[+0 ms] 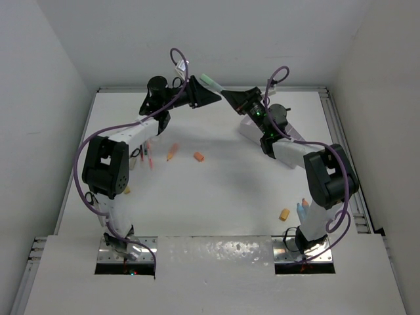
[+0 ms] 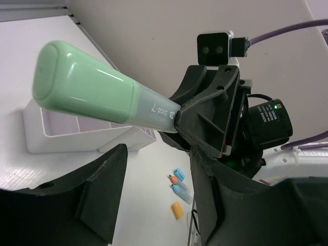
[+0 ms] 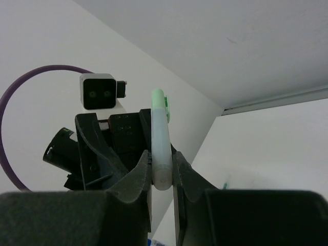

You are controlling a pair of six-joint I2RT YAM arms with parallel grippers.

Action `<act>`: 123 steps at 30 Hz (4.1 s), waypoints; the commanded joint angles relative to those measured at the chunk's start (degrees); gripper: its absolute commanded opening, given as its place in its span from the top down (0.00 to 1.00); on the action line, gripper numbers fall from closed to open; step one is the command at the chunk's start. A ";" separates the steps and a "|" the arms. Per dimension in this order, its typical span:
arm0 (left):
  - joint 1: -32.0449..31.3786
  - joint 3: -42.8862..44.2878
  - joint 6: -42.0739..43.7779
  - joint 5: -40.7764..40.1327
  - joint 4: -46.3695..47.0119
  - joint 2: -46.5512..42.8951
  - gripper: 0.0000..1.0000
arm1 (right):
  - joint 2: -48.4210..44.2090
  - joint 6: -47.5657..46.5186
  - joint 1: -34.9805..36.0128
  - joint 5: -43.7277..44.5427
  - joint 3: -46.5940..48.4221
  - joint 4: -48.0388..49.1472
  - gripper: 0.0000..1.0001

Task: Sort the stationery into containers
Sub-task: Close the pen cap on the pen.

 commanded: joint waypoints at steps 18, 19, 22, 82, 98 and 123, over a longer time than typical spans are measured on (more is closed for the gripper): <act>3.34 1.78 0.61 -2.41 0.43 -3.31 0.68 | -0.26 -1.05 2.60 0.77 2.09 3.10 1.00; 3.52 1.86 0.70 -2.15 0.95 -3.48 0.67 | -0.26 -1.14 2.60 0.95 2.00 3.01 1.00; 4.14 1.69 2.10 -0.22 2.19 -4.10 0.61 | 0.00 -0.88 2.51 1.56 1.91 3.19 1.00; 3.26 7.57 3.42 0.40 3.68 -0.41 0.52 | 9.41 4.14 5.76 -0.02 3.93 10.66 1.00; 3.44 9.51 5.63 3.30 3.68 0.03 0.83 | 11.16 5.45 4.88 -3.01 6.21 12.68 1.00; 3.35 9.25 12.30 8.14 -0.44 -0.58 1.00 | 13.36 7.03 3.92 -5.56 5.43 18.22 0.59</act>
